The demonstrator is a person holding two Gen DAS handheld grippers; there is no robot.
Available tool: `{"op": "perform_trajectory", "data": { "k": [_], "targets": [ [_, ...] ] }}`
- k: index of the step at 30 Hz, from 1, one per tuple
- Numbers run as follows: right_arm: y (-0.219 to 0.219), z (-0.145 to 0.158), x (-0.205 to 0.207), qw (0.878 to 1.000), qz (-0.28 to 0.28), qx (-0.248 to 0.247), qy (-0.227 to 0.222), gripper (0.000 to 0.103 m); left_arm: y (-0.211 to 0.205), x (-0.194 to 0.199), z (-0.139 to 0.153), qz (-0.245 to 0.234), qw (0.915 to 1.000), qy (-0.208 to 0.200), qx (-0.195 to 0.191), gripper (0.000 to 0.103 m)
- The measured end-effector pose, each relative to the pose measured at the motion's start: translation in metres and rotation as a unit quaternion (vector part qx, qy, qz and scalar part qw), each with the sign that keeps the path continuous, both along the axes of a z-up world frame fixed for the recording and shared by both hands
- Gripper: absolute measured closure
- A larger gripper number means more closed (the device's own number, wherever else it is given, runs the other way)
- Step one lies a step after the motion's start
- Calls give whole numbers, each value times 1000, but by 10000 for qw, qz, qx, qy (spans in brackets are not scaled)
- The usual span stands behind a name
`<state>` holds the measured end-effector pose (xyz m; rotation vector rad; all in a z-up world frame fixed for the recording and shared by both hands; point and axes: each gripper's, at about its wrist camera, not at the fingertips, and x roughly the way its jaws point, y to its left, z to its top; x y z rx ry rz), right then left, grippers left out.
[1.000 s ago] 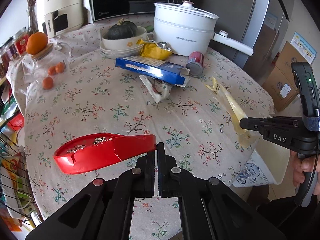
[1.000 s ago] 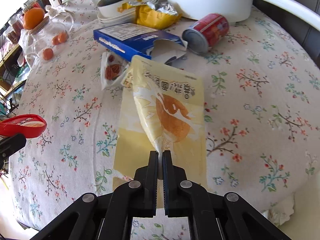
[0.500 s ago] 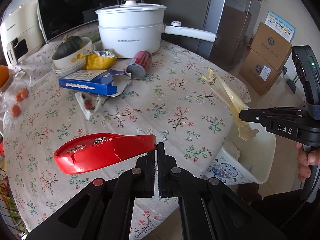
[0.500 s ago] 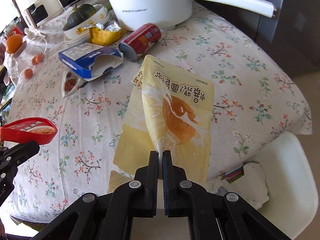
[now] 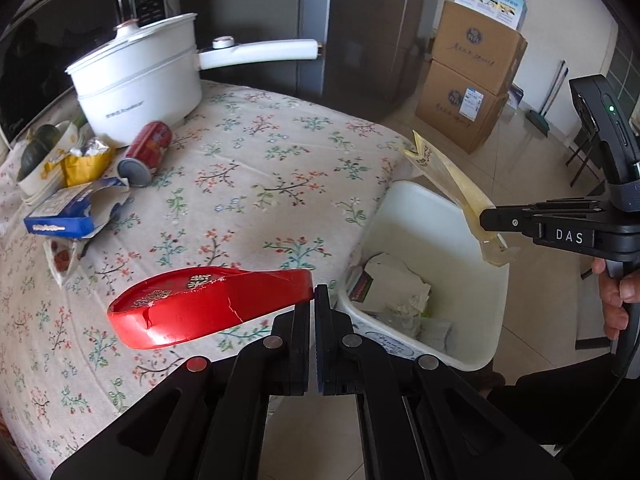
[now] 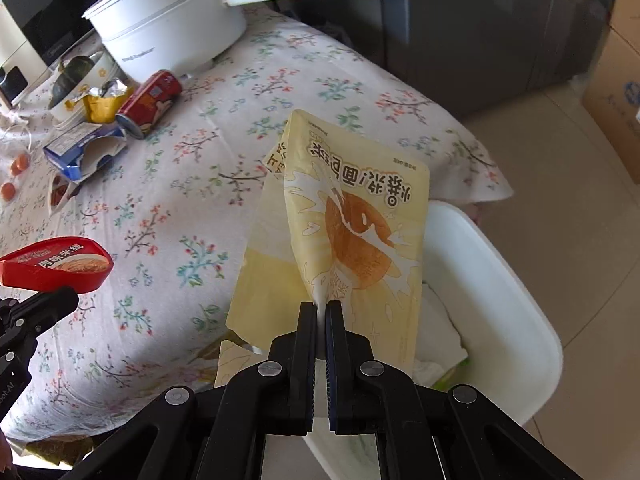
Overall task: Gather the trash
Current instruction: 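Carry the red bowl with the left tool over the bin while the right tool carries the yellow bag, then release the red bowl into the bin with the left tool while the right tool releases the yellow bag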
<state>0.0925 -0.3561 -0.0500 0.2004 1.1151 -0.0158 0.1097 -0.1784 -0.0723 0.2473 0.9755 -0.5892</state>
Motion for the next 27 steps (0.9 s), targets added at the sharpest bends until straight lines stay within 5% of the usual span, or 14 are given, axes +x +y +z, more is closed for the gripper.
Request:
{"op": "perform_trajectory", "data": {
  "k": [13,27],
  "targets": [
    [-81,-19,-54,9979,-569,71,291,101,-95,-38,-29,-1190,9927,-38,197,100],
    [-118,-27,-75,9959,-829,110,344,101,-131,-58,-46,-1663,9858,207,106,101]
  ]
}}
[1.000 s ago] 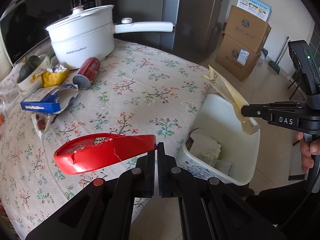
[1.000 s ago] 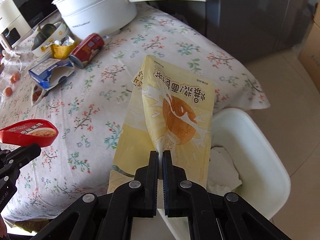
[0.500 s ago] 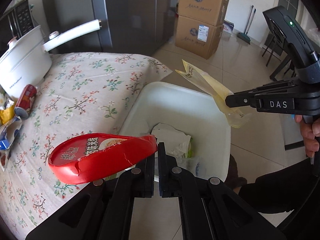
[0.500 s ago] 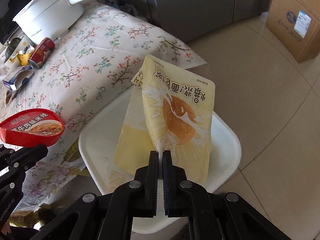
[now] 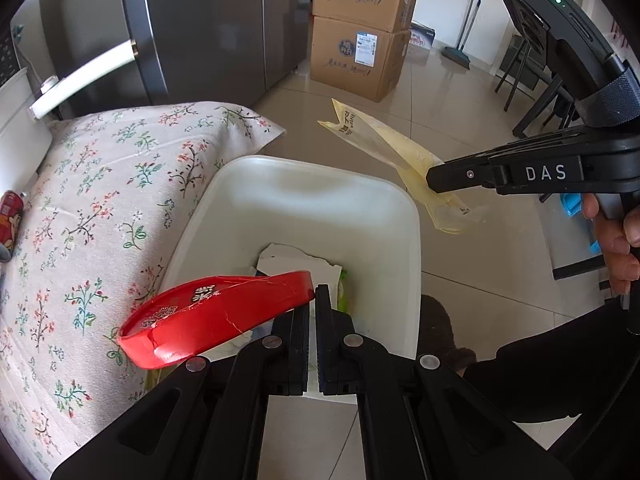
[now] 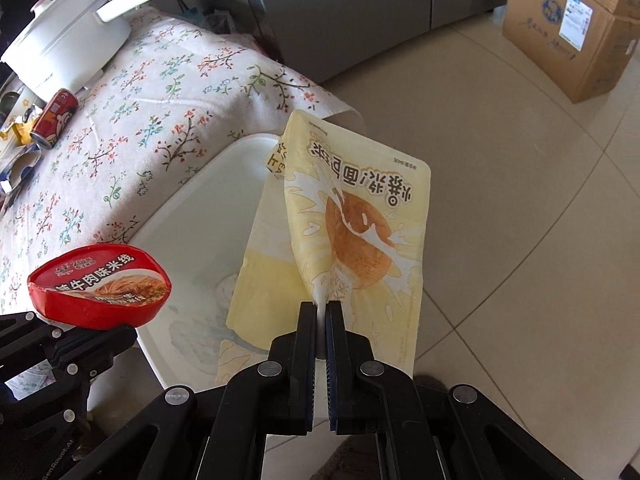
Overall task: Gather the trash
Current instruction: 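Release the red bowl into the bin with the left tool while the right tool releases the yellow bag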
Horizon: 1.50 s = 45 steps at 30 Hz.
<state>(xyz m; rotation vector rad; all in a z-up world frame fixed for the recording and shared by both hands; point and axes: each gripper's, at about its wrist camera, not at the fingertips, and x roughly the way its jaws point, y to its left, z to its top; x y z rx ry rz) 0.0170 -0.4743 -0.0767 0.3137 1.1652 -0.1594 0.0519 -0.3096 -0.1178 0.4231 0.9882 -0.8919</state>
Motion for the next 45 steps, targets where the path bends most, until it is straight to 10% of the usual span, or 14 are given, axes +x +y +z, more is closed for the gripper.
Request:
{"op": "perform_trajectory", "data": {
  "k": [8,13,34,45],
  "targets": [
    [-11,-3,-5,9999,-104,18,28,100,-8,5,-4,40,10000,-60,-18,96],
    [-16,-4,-6,9999,-154,47,51,100,-4,12,-6,215,9998,-17,4,54],
    [9,-1,13,9999,57,39,76,95,68,43,18,1144,9930,-259,166,44],
    [31,7,28,9998,91,185,-20,66,115,57,27,1632,9860,-282,196,42]
  ]
}}
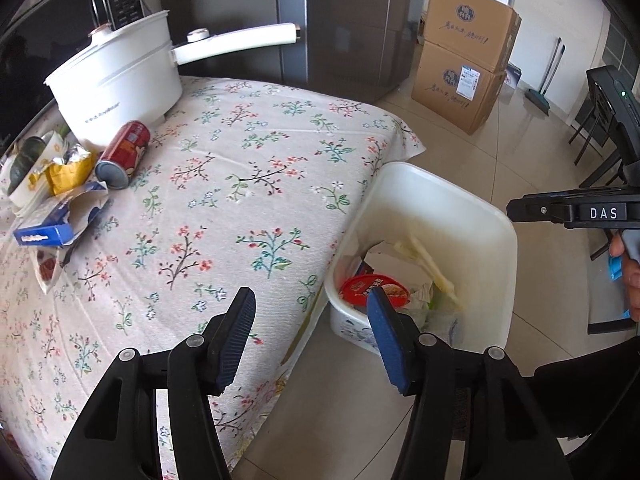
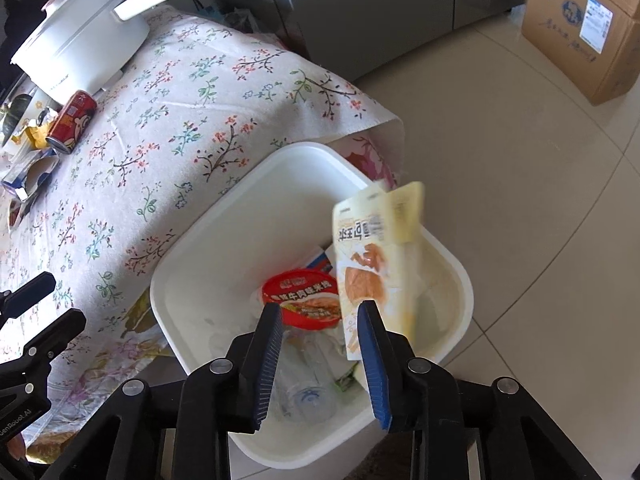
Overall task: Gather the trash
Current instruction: 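Release the red bowl into the bin with the left tool while the right tool releases the yellow bag, then move the left tool back to the table and grasp the blue box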
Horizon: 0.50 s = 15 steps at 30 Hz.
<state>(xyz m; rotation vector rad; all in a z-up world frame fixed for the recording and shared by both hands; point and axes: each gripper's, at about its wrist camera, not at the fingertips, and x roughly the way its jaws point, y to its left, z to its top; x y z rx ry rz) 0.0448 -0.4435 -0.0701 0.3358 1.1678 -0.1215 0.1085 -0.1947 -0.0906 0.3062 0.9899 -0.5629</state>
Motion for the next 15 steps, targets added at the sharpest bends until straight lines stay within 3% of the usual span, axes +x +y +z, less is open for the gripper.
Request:
{"op": "perform_trajectory", "data": {
  "k": [15],
  "targets": [
    [58,16,34,9992,358,-33,-177,43,89,22,15,1008,9949,-36,38,34]
  ]
}}
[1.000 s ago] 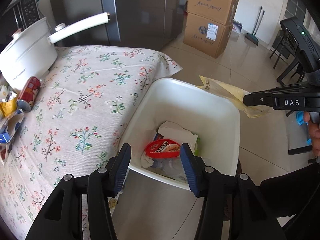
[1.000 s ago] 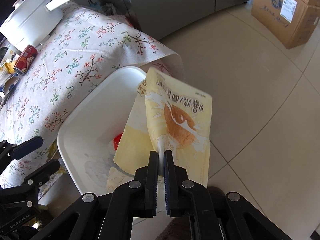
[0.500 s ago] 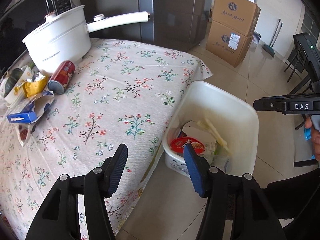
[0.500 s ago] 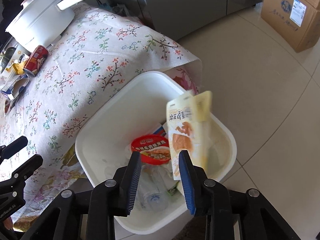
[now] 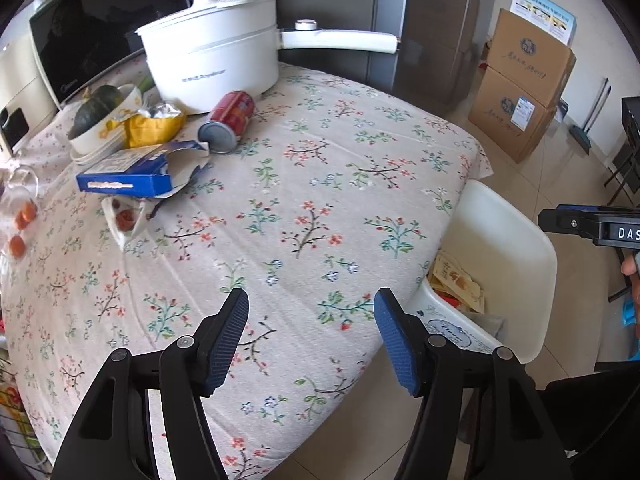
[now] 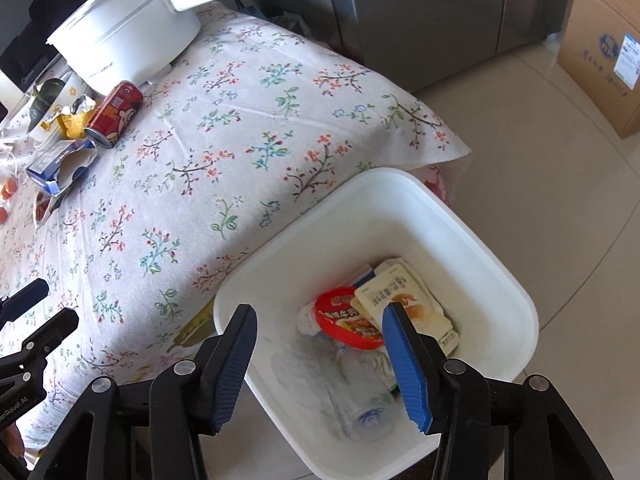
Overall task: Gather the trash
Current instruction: 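Move the left tool back to the table and grasp the blue box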
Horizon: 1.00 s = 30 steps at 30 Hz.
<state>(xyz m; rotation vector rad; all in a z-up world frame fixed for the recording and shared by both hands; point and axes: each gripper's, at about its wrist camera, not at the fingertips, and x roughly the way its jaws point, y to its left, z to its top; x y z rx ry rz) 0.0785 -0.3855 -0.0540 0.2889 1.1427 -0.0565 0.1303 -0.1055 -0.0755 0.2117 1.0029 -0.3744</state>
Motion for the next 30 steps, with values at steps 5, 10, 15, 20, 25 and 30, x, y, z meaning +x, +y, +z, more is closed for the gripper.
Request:
{"op": "perform_trajectory", "data": {
  "k": [5,10,15,20,25,30],
  "targets": [
    [25,2,12,9996,184,-205,-30,37,35,6,7,375,9992,-92,32,25],
    [49,2,23,9992,315,-229,-32,34,72,16,7,814,9966,-62,74,19],
    [72,4,37,9985,425,-325,-92,30,108,28,4,1240,9923,30,58,17],
    [96,5,51,9979,527,-364,-132,27,144,40,0,1590,9872,139,2,16],
    [119,3,70,9974,586,-395,-166,23,179,58,-13,2009,9791,308,-116,14],
    [146,1,90,9964,706,-395,-241,23,202,83,-10,2348,9692,297,-686,15]
  ]
}}
